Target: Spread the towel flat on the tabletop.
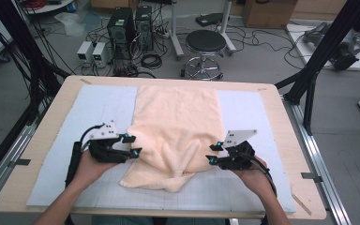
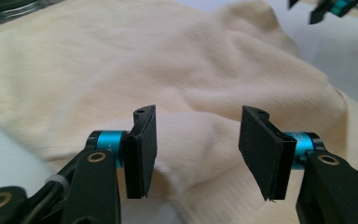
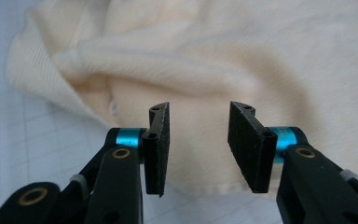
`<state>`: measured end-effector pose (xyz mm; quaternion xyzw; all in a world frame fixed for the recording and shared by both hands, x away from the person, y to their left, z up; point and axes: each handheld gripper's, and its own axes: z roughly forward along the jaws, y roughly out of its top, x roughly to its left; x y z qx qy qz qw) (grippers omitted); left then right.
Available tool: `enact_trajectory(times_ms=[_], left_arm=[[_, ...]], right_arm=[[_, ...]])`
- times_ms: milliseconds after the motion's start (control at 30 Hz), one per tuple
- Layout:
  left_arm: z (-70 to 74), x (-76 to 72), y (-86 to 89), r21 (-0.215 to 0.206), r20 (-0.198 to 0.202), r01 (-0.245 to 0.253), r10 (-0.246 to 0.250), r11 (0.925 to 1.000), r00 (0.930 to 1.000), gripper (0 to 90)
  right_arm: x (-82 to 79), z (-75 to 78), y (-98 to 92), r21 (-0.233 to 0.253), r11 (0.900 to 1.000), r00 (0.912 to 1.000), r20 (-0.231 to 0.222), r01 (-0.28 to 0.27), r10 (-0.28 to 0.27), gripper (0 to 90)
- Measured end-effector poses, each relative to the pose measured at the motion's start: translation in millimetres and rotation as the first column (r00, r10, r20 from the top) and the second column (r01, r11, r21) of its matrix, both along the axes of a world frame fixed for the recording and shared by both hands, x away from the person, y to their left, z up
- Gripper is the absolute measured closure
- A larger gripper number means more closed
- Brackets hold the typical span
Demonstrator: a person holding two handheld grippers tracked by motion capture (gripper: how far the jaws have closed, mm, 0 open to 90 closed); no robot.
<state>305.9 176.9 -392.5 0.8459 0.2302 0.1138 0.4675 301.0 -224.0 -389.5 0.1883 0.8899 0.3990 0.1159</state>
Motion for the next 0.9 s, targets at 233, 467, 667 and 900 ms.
enact_trajectory(times_ms=[233, 467, 667, 900], left_arm=[[-39.8, 19.4, -17.3, 0.099, -0.129, 0.002, 0.011, 0.9951, 0.9916, 49.7], [-37.3, 14.2, -17.8, 0.111, -0.092, -0.011, 0.021, 0.9938, 0.9955, 81.2], [-7.8, -3.9, 13.1, -0.008, -0.053, -0.062, 0.061, 0.9981, 0.9967, 82.3], [20.5, -10.8, 45.6, -0.099, -0.022, -0.137, 0.135, 0.9857, 0.9906, 82.2]], right_arm=[[6.5, -37.1, 16.0, -0.106, 0.991, 0.9956, -0.051, -0.084, 0.079, 51.1], [15.3, -38.5, 19.3, -0.065, 0.993, 0.9923, -0.084, -0.097, 0.091, 83.5], [1.3, -4.4, 2.5, -0.008, 0.997, 0.997, -0.032, -0.071, 0.07, 84.0], [-11.7, 45.4, -10.3, 0.004, 0.999, 0.9978, 0.042, -0.051, 0.051, 84.1]])
